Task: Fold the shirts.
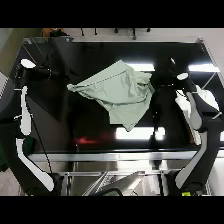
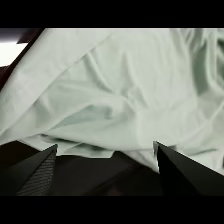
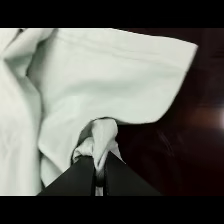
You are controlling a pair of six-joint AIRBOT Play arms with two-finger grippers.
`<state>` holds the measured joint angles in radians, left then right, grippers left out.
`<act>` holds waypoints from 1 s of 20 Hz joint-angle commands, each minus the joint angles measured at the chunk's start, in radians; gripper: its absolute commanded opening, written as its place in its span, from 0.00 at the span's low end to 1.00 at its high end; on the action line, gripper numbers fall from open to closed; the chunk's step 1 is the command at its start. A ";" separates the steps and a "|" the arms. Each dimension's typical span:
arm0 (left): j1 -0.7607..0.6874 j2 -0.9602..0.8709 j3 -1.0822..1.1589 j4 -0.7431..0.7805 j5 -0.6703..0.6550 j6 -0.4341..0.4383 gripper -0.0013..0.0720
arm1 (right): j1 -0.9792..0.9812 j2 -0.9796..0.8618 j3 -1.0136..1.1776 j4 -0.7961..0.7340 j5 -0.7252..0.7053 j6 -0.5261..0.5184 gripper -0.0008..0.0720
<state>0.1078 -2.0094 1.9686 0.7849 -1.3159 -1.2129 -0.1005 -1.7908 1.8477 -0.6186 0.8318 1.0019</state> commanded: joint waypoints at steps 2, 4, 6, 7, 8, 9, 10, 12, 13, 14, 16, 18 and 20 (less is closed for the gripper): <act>0.001 -0.001 -0.001 0.135 -0.010 -0.012 0.93 | 0.039 -0.113 0.212 0.002 0.112 0.051 0.04; -0.009 -0.006 -0.001 0.237 -0.008 -0.012 0.93 | 0.029 -0.100 0.212 0.002 0.144 0.061 0.04; -0.021 -0.018 -0.001 0.364 0.017 -0.016 0.93 | 0.026 -0.093 0.212 0.002 0.177 0.062 0.04; -0.026 -0.025 -0.001 0.406 0.043 -0.019 0.93 | 0.026 -0.093 0.212 0.002 0.190 0.065 0.04; -0.035 -0.034 -0.001 0.427 0.069 -0.019 0.93 | 0.026 -0.093 0.212 0.001 0.198 0.065 0.04; -0.042 -0.046 -0.001 0.428 0.087 -0.018 0.93 | 0.026 -0.093 0.212 0.002 0.197 0.065 0.04; -0.050 -0.059 -0.001 0.429 0.097 -0.018 0.93 | 0.027 -0.093 0.212 0.002 0.195 0.065 0.04; -0.059 -0.090 -0.001 0.429 0.117 -0.017 0.93 | 0.027 -0.093 0.212 0.003 0.195 0.066 0.04; -0.060 -0.105 -0.001 0.429 0.129 -0.018 0.93 | 0.027 -0.093 0.212 0.003 0.195 0.070 0.04; -0.060 -0.122 -0.001 0.429 0.140 -0.018 0.93 | 0.027 -0.092 0.212 0.003 0.195 0.070 0.04; -0.060 -0.142 0.000 0.428 0.149 -0.017 0.54 | 0.027 -0.092 0.212 0.002 0.194 0.069 0.04; -0.060 -0.143 0.008 0.428 0.147 -0.016 0.05 | 0.027 -0.092 0.212 0.003 0.194 0.069 0.04; -0.060 -0.143 0.064 0.422 0.104 -0.026 0.04 | 0.027 -0.092 0.212 0.003 0.189 0.069 0.04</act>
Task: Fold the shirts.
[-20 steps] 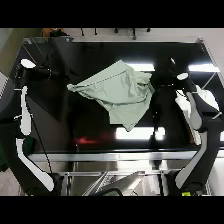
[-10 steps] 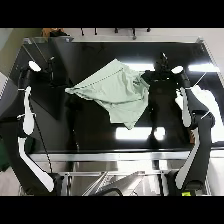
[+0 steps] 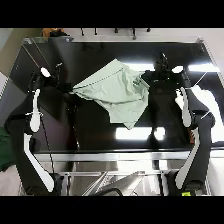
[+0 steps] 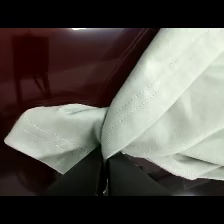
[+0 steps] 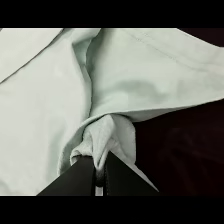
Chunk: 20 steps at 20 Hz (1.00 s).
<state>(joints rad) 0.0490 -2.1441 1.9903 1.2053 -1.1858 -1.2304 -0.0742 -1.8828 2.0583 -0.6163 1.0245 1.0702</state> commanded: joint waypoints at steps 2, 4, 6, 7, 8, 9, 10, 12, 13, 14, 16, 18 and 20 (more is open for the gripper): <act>-0.001 -0.004 0.106 -0.005 -0.166 -0.018 0.04 | 0.001 0.000 0.001 0.000 -0.037 0.000 0.04; -0.004 0.044 0.056 -0.010 -0.328 -0.036 0.04 | 0.001 0.000 0.001 0.008 -0.102 -0.028 0.04; -0.007 0.136 -0.124 -0.092 -0.408 -0.035 0.04 | 0.004 -0.002 0.001 0.059 -0.158 -0.079 0.04; -0.012 0.186 -0.228 -0.150 -0.410 -0.034 0.04 | 0.006 -0.004 0.001 0.098 -0.166 -0.107 0.04; -0.019 0.244 -0.342 -0.208 -0.404 -0.030 0.04 | 0.009 -0.005 0.001 0.143 -0.160 -0.139 0.04; -0.028 0.299 -0.445 -0.248 -0.394 -0.020 0.04 | 0.014 -0.005 0.001 0.163 -0.153 -0.155 0.04; -0.038 0.347 -0.529 -0.272 -0.385 -0.019 0.04 | 0.018 -0.005 0.001 0.179 -0.138 -0.158 0.04; -0.050 0.429 -0.664 -0.287 -0.367 -0.006 0.04 | 0.029 -0.006 0.001 0.192 -0.079 -0.159 0.04; -0.051 0.460 -0.711 -0.285 -0.352 -0.006 0.04 | 0.036 -0.005 0.001 0.192 -0.045 -0.158 0.08; -0.046 0.482 -0.744 -0.285 -0.340 -0.007 0.04 | 0.035 -0.002 0.001 0.191 -0.019 -0.157 0.30; -0.026 0.508 -0.766 -0.285 -0.338 -0.007 0.04 | 0.002 0.027 0.001 0.164 0.024 -0.092 0.39; 0.006 0.522 -0.766 -0.286 -0.335 -0.007 0.04 | -0.063 0.077 0.001 0.040 0.080 0.068 0.39; 0.041 0.524 -0.766 -0.291 -0.333 -0.003 0.04 | -0.144 0.145 -0.029 -0.110 0.166 0.237 0.39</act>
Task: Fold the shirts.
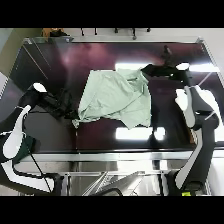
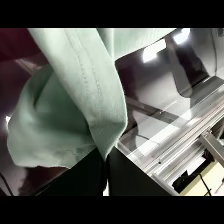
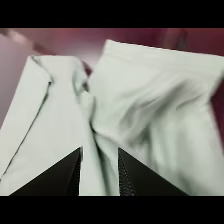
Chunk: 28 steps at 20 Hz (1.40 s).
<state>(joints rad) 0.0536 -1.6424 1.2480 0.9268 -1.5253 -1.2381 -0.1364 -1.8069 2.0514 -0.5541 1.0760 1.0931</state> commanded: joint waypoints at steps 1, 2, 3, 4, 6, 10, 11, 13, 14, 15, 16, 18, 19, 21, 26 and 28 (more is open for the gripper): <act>0.053 0.021 -0.024 -0.013 0.010 0.015 0.04 | -0.116 0.109 -0.061 -0.229 0.150 0.255 0.39; 0.068 0.021 -0.024 -0.013 0.014 0.020 0.04 | -0.146 0.154 -0.114 -0.277 0.193 0.279 0.39; 0.080 0.021 -0.024 -0.014 0.018 0.020 0.04 | -0.166 0.199 -0.174 -0.328 0.232 0.303 0.39; 0.089 0.021 -0.024 -0.014 0.019 0.026 0.04 | -0.180 0.251 -0.251 -0.377 0.266 0.332 0.38; 0.100 0.021 -0.024 -0.013 0.023 0.028 0.04 | -0.186 0.365 -0.442 -0.458 0.315 0.376 0.35; 0.099 0.021 -0.024 -0.014 0.032 0.045 0.04 | -0.186 0.683 -0.940 -0.470 0.288 0.389 0.35; 0.099 0.021 -0.024 -0.014 0.032 0.045 0.04 | -0.186 0.765 -1.053 -0.454 0.261 0.388 0.35; 0.099 0.021 -0.024 -0.014 0.033 0.045 0.04 | -0.185 0.893 -1.237 -0.384 0.173 0.369 0.37; 0.099 0.021 -0.024 -0.014 0.033 0.045 0.04 | -0.184 0.942 -1.321 -0.338 0.114 0.358 0.38; 0.099 0.021 -0.024 -0.015 0.033 0.045 0.04 | -0.184 0.972 -1.388 -0.285 0.063 0.326 0.46; 0.099 0.021 -0.024 -0.015 0.034 0.045 0.04 | -0.184 0.988 -1.444 -0.230 0.020 0.297 0.47; 0.099 0.021 -0.024 -0.014 0.034 0.045 0.04 | -0.184 0.979 -1.504 -0.164 -0.042 0.251 0.47; 0.099 0.021 -0.024 -0.014 0.034 0.045 0.04 | -0.184 0.963 -1.512 -0.155 -0.063 0.238 0.47; 0.099 0.021 -0.024 -0.014 0.035 0.045 0.04 | -0.184 0.929 -1.512 -0.143 -0.097 0.211 0.47; 0.099 0.021 -0.024 -0.014 0.039 0.045 0.04 | -0.145 0.851 -1.511 0.010 -0.174 0.106 0.47; 0.099 0.021 -0.024 -0.013 0.050 0.045 0.04 | -0.090 0.821 -1.511 0.022 -0.221 0.106 0.47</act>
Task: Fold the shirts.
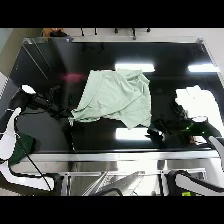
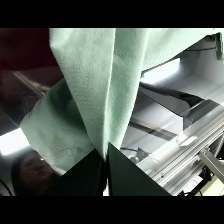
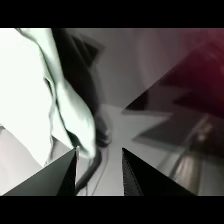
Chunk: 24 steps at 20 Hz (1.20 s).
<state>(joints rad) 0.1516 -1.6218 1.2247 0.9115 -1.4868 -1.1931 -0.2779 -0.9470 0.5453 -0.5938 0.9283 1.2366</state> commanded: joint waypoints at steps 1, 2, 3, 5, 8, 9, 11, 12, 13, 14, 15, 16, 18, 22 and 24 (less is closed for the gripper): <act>0.001 0.001 0.000 0.002 0.017 0.000 0.04 | 0.079 -0.056 -0.005 0.062 -0.098 -0.037 0.47; 0.001 0.001 0.000 0.002 0.018 0.001 0.04 | 0.099 -0.072 -0.005 0.066 -0.119 -0.037 0.47; 0.001 0.001 0.000 0.002 0.017 0.003 0.04 | 0.114 -0.089 -0.005 0.080 -0.136 -0.039 0.47; 0.001 0.001 0.000 0.002 0.016 0.007 0.04 | 0.120 -0.112 -0.003 0.174 -0.143 -0.121 0.47; 0.001 0.001 0.000 0.002 0.017 0.008 0.04 | 0.119 -0.118 0.007 0.286 -0.147 -0.219 0.51; 0.001 0.001 0.000 0.002 0.018 0.016 0.04 | 0.119 -0.122 0.017 0.289 -0.147 -0.219 0.42; 0.001 0.001 0.000 -0.027 0.034 0.040 0.04 | 0.119 -0.131 0.042 0.298 -0.145 -0.224 0.04; 0.008 0.001 0.011 -0.082 0.016 0.068 0.04 | 0.116 -0.129 0.073 0.320 -0.127 -0.257 0.04; 0.022 0.003 0.047 -0.169 -0.026 0.068 0.04 | 0.104 -0.121 0.124 0.358 -0.076 -0.285 0.04; 0.039 0.014 0.094 -0.291 -0.072 0.074 0.04 | 0.078 -0.100 0.208 0.412 -0.002 -0.304 0.04; 0.066 0.043 0.161 -0.450 -0.109 0.079 0.04 | 0.047 -0.069 0.310 0.474 0.069 -0.317 0.04; 0.097 0.082 0.235 -0.605 -0.120 0.077 0.04 | 0.013 -0.033 0.433 0.548 0.128 -0.336 0.04; 0.174 0.176 0.433 -0.940 -0.091 0.074 0.04 | -0.074 0.043 0.758 0.687 0.199 -0.352 0.04; 0.336 0.369 0.852 -1.217 0.111 0.082 0.04 | -0.218 0.104 1.398 0.699 0.193 -0.342 0.04; 0.420 0.461 0.946 -1.217 0.199 0.082 0.04 | -0.262 0.114 1.593 0.665 0.154 -0.308 0.04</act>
<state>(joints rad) 0.4606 -1.2831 1.9762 -0.1566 -1.4330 -1.1149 -0.4629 -0.8627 1.8034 0.0654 1.0962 0.9028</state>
